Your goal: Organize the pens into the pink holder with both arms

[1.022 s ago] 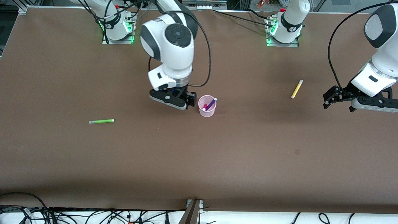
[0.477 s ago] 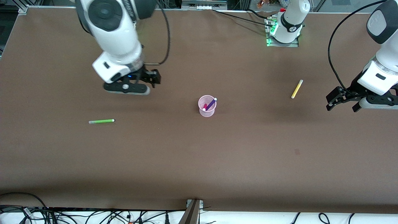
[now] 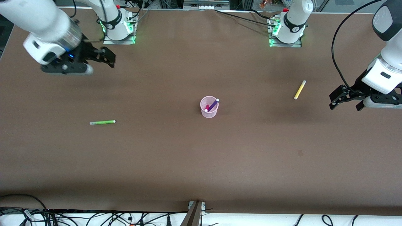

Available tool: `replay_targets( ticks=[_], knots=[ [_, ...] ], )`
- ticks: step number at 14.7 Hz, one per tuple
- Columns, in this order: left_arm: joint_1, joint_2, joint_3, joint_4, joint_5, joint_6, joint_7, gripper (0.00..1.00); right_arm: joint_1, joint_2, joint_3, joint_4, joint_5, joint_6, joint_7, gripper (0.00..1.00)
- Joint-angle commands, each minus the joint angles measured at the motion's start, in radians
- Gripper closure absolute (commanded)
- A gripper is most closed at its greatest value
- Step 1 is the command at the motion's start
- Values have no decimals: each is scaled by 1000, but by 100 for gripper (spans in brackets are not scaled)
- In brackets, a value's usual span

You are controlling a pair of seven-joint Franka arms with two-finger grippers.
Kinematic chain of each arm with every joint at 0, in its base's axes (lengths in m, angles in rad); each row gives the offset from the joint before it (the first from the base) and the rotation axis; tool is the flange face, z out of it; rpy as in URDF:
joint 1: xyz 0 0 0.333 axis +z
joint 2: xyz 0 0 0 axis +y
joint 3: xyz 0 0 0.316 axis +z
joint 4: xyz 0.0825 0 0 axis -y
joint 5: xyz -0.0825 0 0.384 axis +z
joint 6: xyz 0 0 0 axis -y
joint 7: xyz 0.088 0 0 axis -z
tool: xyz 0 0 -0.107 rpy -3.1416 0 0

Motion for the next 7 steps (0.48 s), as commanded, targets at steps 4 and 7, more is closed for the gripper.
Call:
replay_targets(
  ticks=[4,7],
  knots=[
    [-1,-4,-11,39,-15,-40,-7,0,-200,-144,42,-135,-23,9,-199,0],
    [-1,-6,-11,48,-15,-86,4,0,-201,-131,-25,-123,-26,17,-282,0]
  ],
)
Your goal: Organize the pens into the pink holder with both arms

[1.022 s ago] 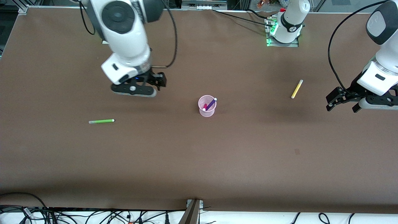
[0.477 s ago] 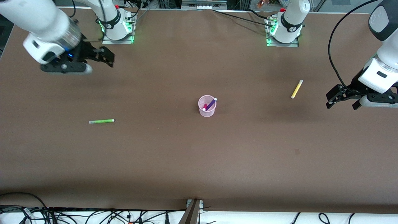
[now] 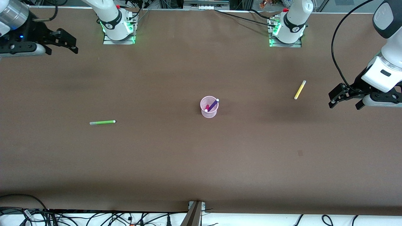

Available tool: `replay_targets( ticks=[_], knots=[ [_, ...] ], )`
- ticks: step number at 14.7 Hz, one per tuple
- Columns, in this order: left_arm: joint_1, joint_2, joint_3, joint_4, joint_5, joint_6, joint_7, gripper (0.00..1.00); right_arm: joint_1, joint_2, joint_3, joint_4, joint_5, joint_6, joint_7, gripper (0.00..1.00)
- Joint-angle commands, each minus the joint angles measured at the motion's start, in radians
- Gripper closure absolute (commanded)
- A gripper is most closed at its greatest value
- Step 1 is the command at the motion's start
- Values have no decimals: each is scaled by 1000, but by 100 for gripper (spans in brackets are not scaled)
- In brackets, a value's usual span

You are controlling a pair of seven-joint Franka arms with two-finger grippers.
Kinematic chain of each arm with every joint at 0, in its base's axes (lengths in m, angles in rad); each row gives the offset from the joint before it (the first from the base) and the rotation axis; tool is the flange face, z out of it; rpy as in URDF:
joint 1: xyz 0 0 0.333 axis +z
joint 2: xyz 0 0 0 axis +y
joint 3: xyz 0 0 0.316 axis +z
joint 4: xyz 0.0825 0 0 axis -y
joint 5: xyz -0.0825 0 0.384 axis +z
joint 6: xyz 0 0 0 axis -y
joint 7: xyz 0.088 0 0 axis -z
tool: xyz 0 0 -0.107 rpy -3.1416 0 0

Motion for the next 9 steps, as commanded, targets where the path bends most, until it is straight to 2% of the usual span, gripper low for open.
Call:
replay_targets(
  ticks=[1,3,9],
  knots=[
    [1,-3,-2,33,-14,-42,6,0,-7,6,-38,2,-13,18,-52,0],
    [1,1,-2,45,-15,-48,8,0,-7,28,-38,36,-53,18,-55,0],
    [-1,4,-2,47,-12,-58,9,0,-7,51,-38,79,-55,8,-46,0]
  ],
)
